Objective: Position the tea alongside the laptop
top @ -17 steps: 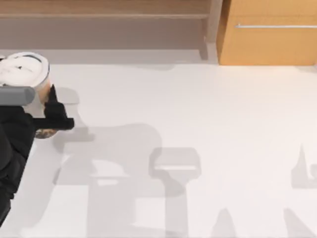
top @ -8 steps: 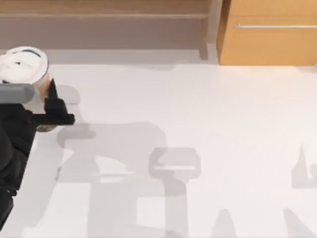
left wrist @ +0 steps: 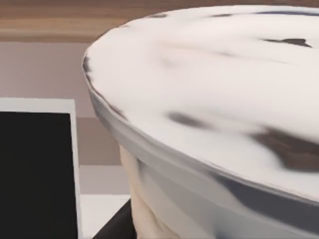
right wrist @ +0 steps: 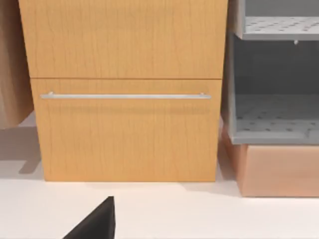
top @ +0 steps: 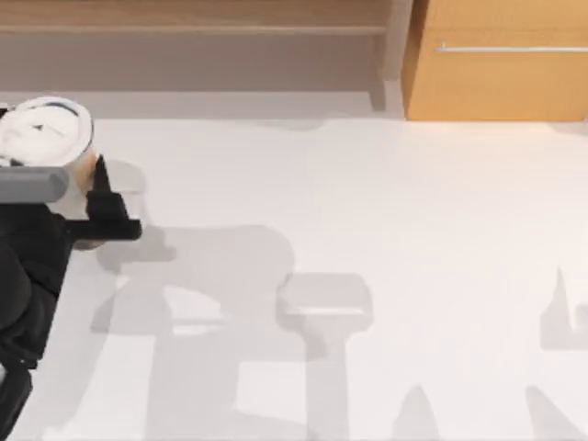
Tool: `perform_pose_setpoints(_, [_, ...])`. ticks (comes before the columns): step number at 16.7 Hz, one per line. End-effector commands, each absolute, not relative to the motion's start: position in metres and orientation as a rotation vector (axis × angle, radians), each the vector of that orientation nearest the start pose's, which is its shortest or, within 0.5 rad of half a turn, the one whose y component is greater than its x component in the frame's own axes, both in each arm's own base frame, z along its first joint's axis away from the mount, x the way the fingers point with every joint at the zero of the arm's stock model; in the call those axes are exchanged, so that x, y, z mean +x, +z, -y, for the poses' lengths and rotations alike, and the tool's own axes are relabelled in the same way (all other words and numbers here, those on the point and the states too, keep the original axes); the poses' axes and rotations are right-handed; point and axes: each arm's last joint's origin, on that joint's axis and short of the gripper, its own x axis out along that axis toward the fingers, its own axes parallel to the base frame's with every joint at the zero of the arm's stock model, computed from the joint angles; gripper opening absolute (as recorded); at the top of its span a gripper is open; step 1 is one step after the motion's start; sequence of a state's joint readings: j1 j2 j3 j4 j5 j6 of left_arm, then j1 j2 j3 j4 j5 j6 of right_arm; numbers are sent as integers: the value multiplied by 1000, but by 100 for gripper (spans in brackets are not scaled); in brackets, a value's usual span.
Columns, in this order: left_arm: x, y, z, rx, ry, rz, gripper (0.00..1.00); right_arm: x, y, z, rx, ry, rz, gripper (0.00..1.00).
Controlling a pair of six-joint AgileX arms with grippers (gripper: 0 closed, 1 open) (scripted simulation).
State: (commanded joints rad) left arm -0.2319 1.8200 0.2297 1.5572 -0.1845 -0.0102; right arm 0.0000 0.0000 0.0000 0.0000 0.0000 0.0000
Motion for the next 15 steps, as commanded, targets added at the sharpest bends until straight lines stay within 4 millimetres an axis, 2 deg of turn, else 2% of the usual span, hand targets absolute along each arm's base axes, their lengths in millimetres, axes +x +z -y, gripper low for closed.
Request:
perform_pose_setpoints(4, [232, 93, 48, -8, -30, -96, 0, 106, 160, 1, 0, 0, 0, 100])
perform_pose_setpoints(8, [232, 92, 48, -8, -30, -99, 0, 106, 160, 1, 0, 0, 0, 100])
perform_pose_setpoints(15, [232, 92, 48, -8, -30, -99, 53, 106, 160, 1, 0, 0, 0, 100])
